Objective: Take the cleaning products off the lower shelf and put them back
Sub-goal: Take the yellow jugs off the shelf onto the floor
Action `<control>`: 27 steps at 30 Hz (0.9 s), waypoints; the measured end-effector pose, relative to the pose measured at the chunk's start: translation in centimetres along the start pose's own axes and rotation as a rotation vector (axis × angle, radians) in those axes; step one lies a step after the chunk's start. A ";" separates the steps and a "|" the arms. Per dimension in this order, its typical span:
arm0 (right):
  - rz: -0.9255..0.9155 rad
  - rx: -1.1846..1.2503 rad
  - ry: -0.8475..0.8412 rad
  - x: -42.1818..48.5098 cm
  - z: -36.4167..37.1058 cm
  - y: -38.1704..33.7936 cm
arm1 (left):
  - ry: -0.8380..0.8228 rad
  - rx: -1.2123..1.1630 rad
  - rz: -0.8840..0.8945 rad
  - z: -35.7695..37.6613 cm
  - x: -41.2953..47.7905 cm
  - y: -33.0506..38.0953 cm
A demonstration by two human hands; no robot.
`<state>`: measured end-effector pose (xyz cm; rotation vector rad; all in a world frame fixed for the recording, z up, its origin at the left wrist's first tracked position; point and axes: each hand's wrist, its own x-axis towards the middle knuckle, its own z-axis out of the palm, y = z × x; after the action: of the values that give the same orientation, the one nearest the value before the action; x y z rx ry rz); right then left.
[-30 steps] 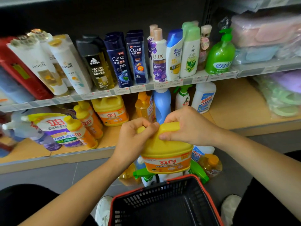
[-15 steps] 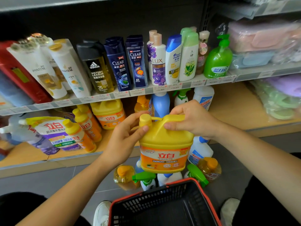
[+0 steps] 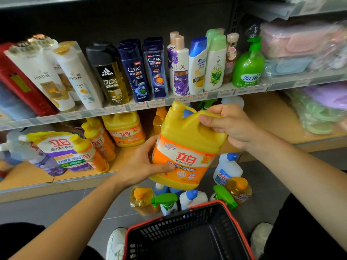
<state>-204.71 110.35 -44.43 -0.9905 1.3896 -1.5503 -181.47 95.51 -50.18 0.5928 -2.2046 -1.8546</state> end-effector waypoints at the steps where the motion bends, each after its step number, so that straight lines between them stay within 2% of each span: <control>1: 0.003 -0.001 -0.002 0.0 -0.1 0.1 | 0.015 -0.008 0.016 0.1 0.0 -0.2; 3: 0.003 -0.072 0.010 0.1 -0.2 0.2 | 0.043 -0.017 0.055 0.5 0.1 -0.7; 8: -0.085 -0.528 0.070 0.4 -1.3 0.3 | 0.170 0.076 0.124 1.2 0.4 -1.3; 9: -0.120 -0.608 0.076 0.3 -1.5 0.3 | 0.212 0.175 0.133 1.1 0.5 -1.2; 11: -0.161 -0.693 0.072 0.1 -1.9 0.3 | 0.322 0.537 0.165 1.0 0.6 -0.8; 13: -0.186 -0.750 0.013 -0.2 -1.8 0.6 | 0.375 0.823 0.228 1.0 0.7 -0.5; 16: -0.228 -0.937 -0.101 -0.3 -1.2 1.4 | 0.387 0.976 0.303 0.9 0.8 -0.1; 21: -0.084 -0.814 -0.118 -0.5 -2.8 1.2 | 0.376 1.070 0.371 0.7 0.3 -0.3; 27: -0.061 -0.728 -0.136 -0.3 -3.7 1.6 | 0.390 1.065 0.389 0.9 -0.2 -0.2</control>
<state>-207.91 111.86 -46.32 -1.5388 1.8804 -0.9843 -181.65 96.38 -50.50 0.5340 -2.6043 -0.2447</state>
